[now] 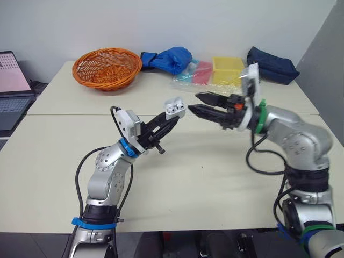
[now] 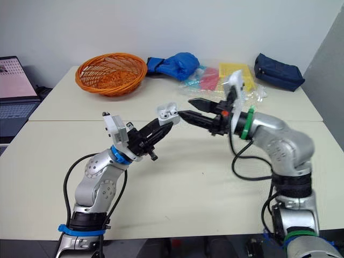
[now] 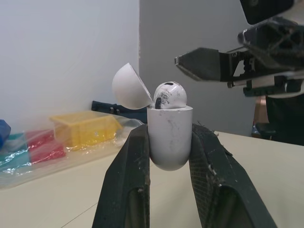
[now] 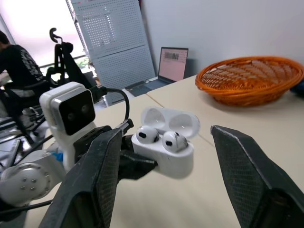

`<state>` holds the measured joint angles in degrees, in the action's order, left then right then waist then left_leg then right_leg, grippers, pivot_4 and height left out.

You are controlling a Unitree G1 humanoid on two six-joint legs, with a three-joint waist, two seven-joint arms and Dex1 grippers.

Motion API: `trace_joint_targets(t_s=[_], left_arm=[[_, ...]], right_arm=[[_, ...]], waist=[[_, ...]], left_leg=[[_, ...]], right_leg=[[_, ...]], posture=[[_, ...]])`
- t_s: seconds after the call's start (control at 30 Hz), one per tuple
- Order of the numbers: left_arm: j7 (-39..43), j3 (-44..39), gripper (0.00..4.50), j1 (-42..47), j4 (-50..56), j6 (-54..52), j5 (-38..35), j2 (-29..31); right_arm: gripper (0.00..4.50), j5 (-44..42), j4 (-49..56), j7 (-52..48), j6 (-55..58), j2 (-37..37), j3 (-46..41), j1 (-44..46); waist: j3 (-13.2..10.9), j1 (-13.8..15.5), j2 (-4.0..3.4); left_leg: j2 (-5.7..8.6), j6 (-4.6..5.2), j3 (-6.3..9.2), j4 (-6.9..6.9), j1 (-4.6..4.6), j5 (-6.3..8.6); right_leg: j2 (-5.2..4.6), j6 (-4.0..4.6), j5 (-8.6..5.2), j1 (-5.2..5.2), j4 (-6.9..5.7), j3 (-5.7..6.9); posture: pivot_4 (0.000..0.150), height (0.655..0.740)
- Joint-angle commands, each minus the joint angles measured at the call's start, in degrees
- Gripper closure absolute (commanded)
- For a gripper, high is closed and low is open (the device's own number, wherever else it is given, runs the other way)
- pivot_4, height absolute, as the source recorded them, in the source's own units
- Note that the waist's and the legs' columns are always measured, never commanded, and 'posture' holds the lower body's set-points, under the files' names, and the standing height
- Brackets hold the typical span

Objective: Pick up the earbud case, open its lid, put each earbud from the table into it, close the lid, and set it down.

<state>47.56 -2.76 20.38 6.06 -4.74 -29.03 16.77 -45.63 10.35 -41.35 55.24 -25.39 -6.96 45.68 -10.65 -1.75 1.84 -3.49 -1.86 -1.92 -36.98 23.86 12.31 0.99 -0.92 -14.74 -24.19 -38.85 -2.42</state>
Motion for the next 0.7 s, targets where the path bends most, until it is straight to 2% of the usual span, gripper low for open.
trace_joint_targets(t_s=[0.03,0.1,0.2,0.27,0.3,0.47,0.7], left_arm=[[3.44,1.03,3.74,1.19,0.48,1.56,0.08,1.26],[4.09,1.2,3.74,1.65,-0.14,1.48,-0.15,1.21],[5.03,1.32,3.74,2.36,-0.4,1.22,-0.36,1.38],[5.5,1.3,3.74,2.75,-0.89,1.15,-0.37,1.43],[5.84,1.39,3.74,2.83,-0.99,1.18,-0.33,1.53],[7.06,1.88,3.74,3.19,-1.22,1.4,0.09,1.7],[7.11,2.07,3.74,2.87,-1.55,2.21,1.05,2.04]], right_arm=[[1.79,3.81,-8.55,-0.67,-3.55,-1.07,0.89,4.54],[2.31,9.23,-14.03,-2.0,-7.89,-1.79,4.59,5.77],[3.45,16.98,-21.85,-4.41,-14.09,-2.31,10.46,8.74],[4.24,19.4,-25.03,-6.91,-16.14,-1.87,12.85,11.05],[4.48,20.12,-26.29,-8.0,-16.66,-1.24,13.71,12.46],[4.48,20.1,-30.39,-12.56,-14.36,2.28,15.24,19.02],[4.48,17.69,-22.98,-22.31,-8.1,0.26,17.77,20.51]], waist=[[0.0,-0.23,0.0],[0.0,-0.26,-0.01],[0.0,-0.23,-0.01],[-0.01,-0.21,-0.03],[-0.01,-0.19,-0.03],[-0.02,-0.09,-0.04],[-0.02,0.26,-0.04]], left_leg=[[-0.01,0.0,-0.01,0.01,-0.03,0.0],[-0.03,0.01,-0.02,0.02,-0.07,0.0],[-0.06,0.01,0.0,0.05,-0.06,0.0],[-0.05,0.01,-0.04,0.05,0.04,0.0],[-0.05,0.01,-0.07,0.07,0.11,0.0],[-0.09,0.02,-0.06,0.13,0.13,0.01],[-0.03,0.02,0.0,0.08,0.19,0.01]], right_leg=[[0.01,0.01,0.01,0.0,0.0,-0.01],[0.07,0.03,0.01,0.0,-0.02,-0.02],[0.11,0.08,-0.02,-0.02,-0.02,-0.01],[0.11,0.08,-0.02,-0.14,-0.02,-0.03],[0.1,0.08,-0.02,-0.19,-0.01,-0.04],[0.11,0.08,-0.02,-0.24,-0.01,-0.02],[-0.03,0.1,-0.03,-0.2,0.0,0.06]], posture=[[0.15,0.74],[0.15,0.74],[0.15,0.74],[0.15,0.74],[0.15,0.74],[0.15,0.74],[0.15,0.74]])
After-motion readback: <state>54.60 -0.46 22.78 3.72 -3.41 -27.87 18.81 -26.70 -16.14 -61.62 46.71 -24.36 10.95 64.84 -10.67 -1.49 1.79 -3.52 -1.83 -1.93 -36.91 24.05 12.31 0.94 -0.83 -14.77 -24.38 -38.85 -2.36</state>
